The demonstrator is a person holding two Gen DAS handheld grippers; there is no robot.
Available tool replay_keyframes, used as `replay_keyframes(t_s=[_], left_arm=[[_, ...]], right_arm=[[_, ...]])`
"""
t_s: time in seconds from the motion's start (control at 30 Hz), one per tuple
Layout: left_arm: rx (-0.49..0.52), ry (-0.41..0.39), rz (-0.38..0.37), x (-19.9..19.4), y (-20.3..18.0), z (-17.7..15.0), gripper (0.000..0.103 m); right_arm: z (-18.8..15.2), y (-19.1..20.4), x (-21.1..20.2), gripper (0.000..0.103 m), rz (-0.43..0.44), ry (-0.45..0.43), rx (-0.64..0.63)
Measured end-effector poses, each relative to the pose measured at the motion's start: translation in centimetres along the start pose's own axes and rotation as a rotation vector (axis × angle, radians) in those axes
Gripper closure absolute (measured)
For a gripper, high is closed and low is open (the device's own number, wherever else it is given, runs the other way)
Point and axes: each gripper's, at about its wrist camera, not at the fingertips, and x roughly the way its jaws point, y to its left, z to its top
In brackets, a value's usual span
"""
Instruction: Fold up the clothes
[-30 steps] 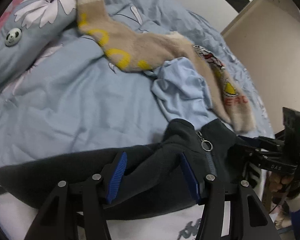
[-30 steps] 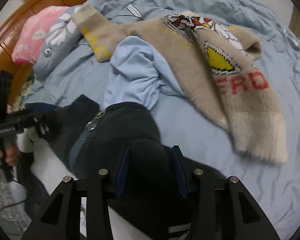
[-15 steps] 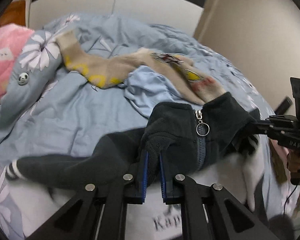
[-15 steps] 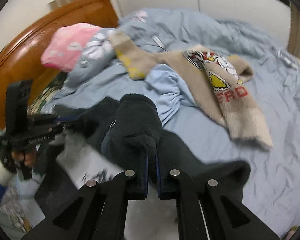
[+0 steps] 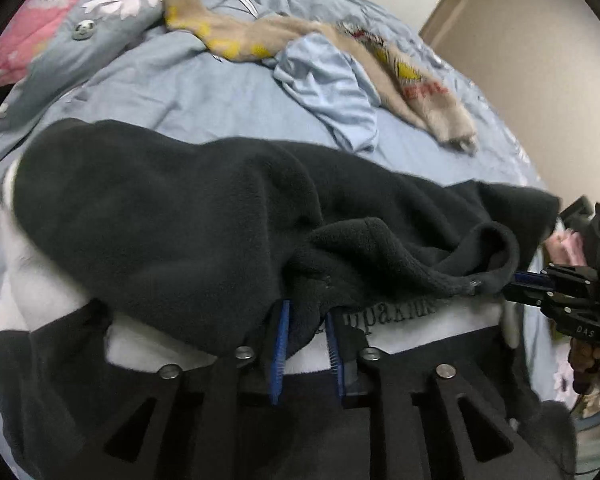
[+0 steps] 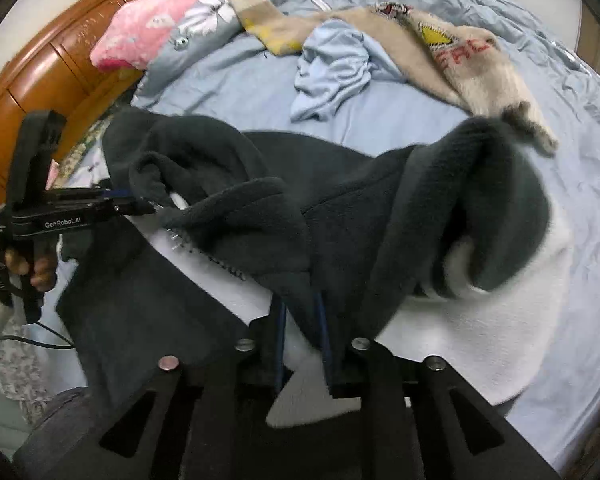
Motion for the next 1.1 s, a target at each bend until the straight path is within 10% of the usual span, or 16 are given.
replay_keyframes(t_s=[0.07,0.2,0.47,0.67,0.77,0.87,1.1], left_arm=[[-0.065,-0.028,-0.021,-0.8,1.0,0.3,0.049],[-0.268,-0.093,-0.092,-2.1,3.7,1.1,0.048],[-0.461,-0.085,0.022,-1.0,6.6,1.5,0.046],[-0.616,-0.064,-0.118,0.4,7.4,0.3,0.046],[-0.629,-0.062,-0.121,0.8,7.4,0.5,0.055],[-0.6,-0.093,-0.134,0.0,7.3,0.7,0.09],[-0.491,-0.231,-0.241,-3.6,6.7,4.2,0.093]], right_arm=[[0.3,-0.5,-1.8,0.075,0.005,-0.046,0.004],[1.7,-2.0,-4.8,0.067,-0.008,-0.139,0.062],[2.8,-3.5,-4.1,0.067,0.03,-0.126,0.241],[1.3,-4.0,-1.6,0.067,0.089,-0.069,0.359],[1.1,-4.8,-1.4,0.068,0.104,-0.073,0.417],[1.1,-5.8,-1.7,0.095,0.154,-0.086,0.466],[2.5,-8.5,-4.3,0.098,0.316,-0.204,0.522]])
